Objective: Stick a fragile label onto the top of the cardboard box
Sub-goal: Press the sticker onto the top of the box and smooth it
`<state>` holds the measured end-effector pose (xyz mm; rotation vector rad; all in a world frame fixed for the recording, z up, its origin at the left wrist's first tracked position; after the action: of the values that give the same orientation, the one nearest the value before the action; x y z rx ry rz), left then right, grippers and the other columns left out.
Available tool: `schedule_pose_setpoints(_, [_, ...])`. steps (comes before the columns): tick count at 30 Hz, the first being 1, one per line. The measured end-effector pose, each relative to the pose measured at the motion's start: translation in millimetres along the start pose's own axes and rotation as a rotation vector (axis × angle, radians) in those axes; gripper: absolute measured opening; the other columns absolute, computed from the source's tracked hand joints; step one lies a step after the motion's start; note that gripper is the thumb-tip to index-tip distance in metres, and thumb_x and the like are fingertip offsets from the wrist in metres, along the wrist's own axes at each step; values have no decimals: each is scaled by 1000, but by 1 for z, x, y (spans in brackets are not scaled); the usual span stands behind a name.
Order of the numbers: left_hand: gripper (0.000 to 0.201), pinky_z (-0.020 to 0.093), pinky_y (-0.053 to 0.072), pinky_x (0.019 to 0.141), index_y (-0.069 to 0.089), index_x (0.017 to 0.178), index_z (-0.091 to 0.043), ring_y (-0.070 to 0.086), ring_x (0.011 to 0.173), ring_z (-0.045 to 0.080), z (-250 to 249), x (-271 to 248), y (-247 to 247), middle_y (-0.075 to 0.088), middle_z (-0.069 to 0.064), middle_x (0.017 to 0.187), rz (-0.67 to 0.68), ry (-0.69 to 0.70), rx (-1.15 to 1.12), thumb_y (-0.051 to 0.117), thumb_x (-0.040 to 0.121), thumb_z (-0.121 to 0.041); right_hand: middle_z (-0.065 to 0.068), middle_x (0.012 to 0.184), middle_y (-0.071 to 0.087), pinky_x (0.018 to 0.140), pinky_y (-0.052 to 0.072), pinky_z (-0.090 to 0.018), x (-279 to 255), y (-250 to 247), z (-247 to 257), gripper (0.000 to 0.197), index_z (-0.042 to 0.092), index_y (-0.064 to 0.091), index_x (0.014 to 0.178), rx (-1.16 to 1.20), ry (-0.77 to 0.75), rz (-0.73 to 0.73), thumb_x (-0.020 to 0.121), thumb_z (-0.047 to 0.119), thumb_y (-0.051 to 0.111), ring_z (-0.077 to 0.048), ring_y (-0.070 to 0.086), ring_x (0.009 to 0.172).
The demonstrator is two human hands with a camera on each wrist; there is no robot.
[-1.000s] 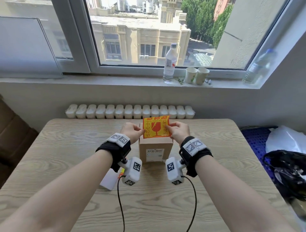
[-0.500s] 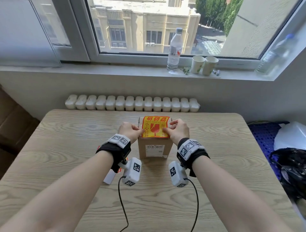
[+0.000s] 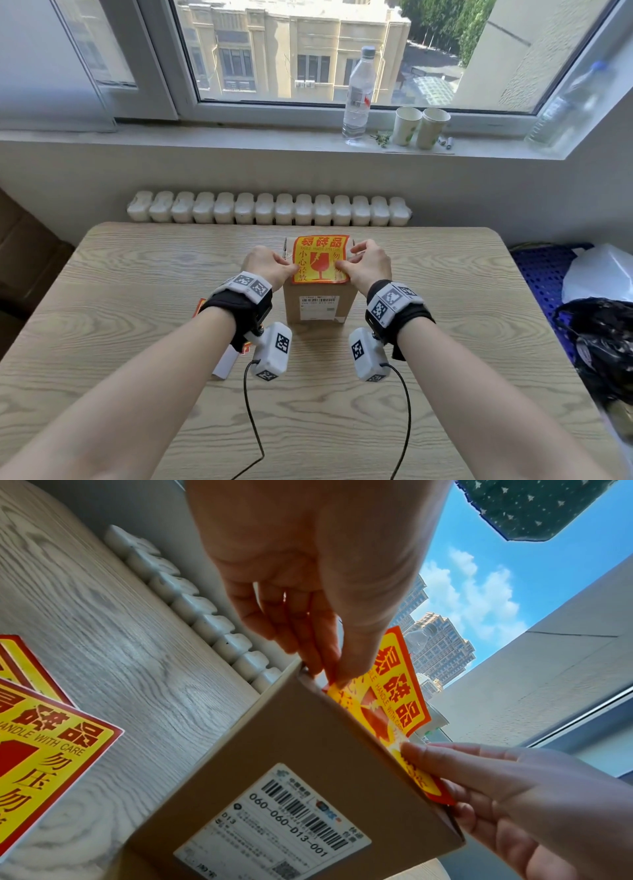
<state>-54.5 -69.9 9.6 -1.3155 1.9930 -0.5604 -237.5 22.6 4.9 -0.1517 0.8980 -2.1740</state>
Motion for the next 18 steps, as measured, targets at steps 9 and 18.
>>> schedule_pose_setpoints(9, [19, 27, 47, 68, 77, 84, -13, 60, 75, 15, -9, -1, 1, 76, 4, 90, -1, 27, 186, 71, 80, -31, 2, 81, 63, 71, 51, -28, -2, 0, 4, 30, 16, 55, 91, -52, -45, -4, 73, 25, 77, -17, 64, 84])
schedule_pose_setpoints(18, [16, 29, 43, 66, 63, 78, -18, 58, 76, 17, -8, -1, -1, 70, 3, 85, -46, 60, 210, 72, 78, -32, -3, 89, 62, 70, 46, -30, -8, -5, 6, 34, 13, 56, 97, -225, -102, -21, 77, 35, 72, -20, 59, 83])
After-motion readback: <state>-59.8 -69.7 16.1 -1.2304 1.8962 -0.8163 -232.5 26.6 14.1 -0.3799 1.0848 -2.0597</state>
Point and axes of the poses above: each hand's wrist, its own x-axis towards the middle knuckle, its own y-axis out of the palm, z = x × y, the point moved 6 cm from there along x, towards the middle knuckle
